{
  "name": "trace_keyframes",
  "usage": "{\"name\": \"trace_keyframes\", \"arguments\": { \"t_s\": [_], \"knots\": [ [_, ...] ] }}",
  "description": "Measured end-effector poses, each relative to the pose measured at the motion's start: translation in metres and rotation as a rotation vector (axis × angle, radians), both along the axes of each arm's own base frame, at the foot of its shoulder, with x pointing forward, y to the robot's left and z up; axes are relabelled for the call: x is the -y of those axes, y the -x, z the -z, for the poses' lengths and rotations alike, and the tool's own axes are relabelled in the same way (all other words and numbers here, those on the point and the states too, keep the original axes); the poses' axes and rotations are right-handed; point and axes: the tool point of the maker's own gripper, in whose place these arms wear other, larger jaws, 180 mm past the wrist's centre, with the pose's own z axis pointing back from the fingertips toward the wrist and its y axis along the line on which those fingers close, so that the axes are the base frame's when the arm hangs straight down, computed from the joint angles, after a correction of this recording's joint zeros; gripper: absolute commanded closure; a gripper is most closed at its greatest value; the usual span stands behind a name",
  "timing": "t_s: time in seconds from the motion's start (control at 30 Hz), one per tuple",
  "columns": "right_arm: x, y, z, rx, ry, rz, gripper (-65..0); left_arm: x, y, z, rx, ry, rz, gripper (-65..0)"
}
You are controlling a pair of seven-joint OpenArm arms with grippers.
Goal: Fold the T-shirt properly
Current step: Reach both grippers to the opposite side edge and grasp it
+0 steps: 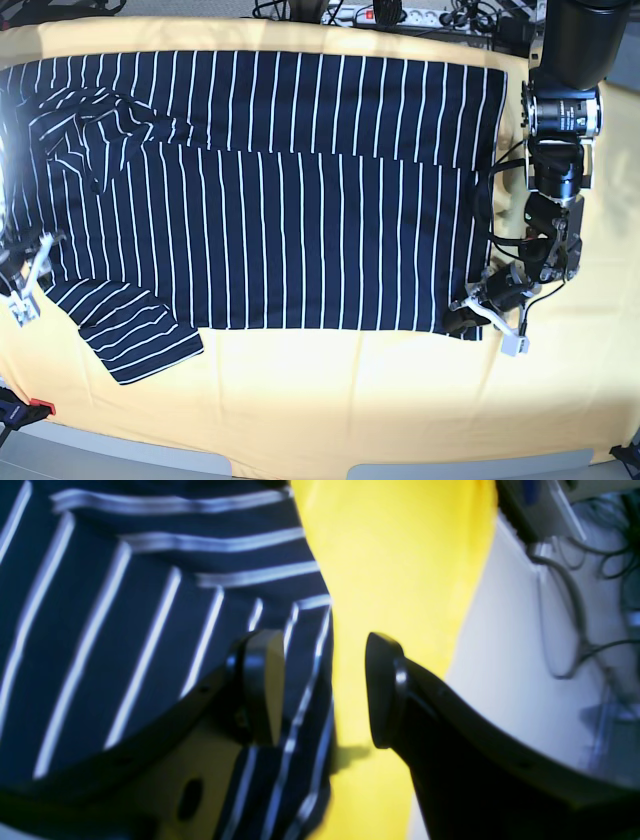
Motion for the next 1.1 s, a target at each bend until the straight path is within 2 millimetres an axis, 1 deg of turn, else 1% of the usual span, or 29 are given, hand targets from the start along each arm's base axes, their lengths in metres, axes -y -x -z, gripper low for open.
{"name": "trace_keyframes", "arguments": {
  "t_s": [0.07, 0.17, 0.3, 0.33, 0.4, 0.5, 0.57, 0.67, 0.83, 0.97, 1.1],
  "knots": [
    [0.009, -0.011, 0.003, 0.011, -0.075, 0.062, -34.6, -0.002, -0.004, -0.004, 0.005, -0.008, -0.004, 0.0],
    [0.015, -0.026, 0.013, -0.003, -0.18, 0.117, -34.7, -0.001, -0.008, -0.01, 0.016, -0.008, -0.002, 0.0],
    [-0.001, -0.035, 0.039, -0.067, -0.363, 0.118, -34.8, -0.002, -0.009, -0.011, 0.019, -0.009, -0.004, 0.0],
    [-0.003, -0.037, 0.043, -0.075, -0.397, 0.13, -34.7, -0.001, -0.009, -0.011, 0.018, -0.008, -0.003, 0.0],
    [0.001, -0.039, 0.049, -0.084, -0.424, 0.158, -34.7, -0.001, -0.008, -0.01, 0.017, -0.009, -0.002, 0.0],
    [0.011, -0.04, 0.053, -0.056, -0.446, 0.187, -34.7, -0.001, -0.009, -0.011, 0.018, -0.009, -0.003, 0.0],
    [0.013, -0.037, 0.059, -0.065, -0.449, 0.206, -34.7, -0.001, -0.009, -0.011, 0.017, -0.009, -0.003, 0.0],
    [0.01, -0.032, 0.069, -0.087, -0.444, 0.21, -34.7, -0.001, -0.009, -0.011, 0.018, -0.008, -0.003, 0.0],
    [0.001, -0.031, 0.083, -0.078, -0.415, 0.191, -34.7, -0.001, -0.008, -0.01, 0.014, -0.009, 0.0, 0.0],
    [0.002, -0.032, 0.084, -0.068, -0.384, 0.19, -34.7, -0.001, -0.007, -0.008, 0.002, -0.012, 0.006, 0.0],
    [0.01, -0.034, 0.083, -0.045, -0.358, 0.225, -34.6, 0.0, -0.006, -0.008, -0.001, -0.013, 0.008, 0.0]
  ]
}}
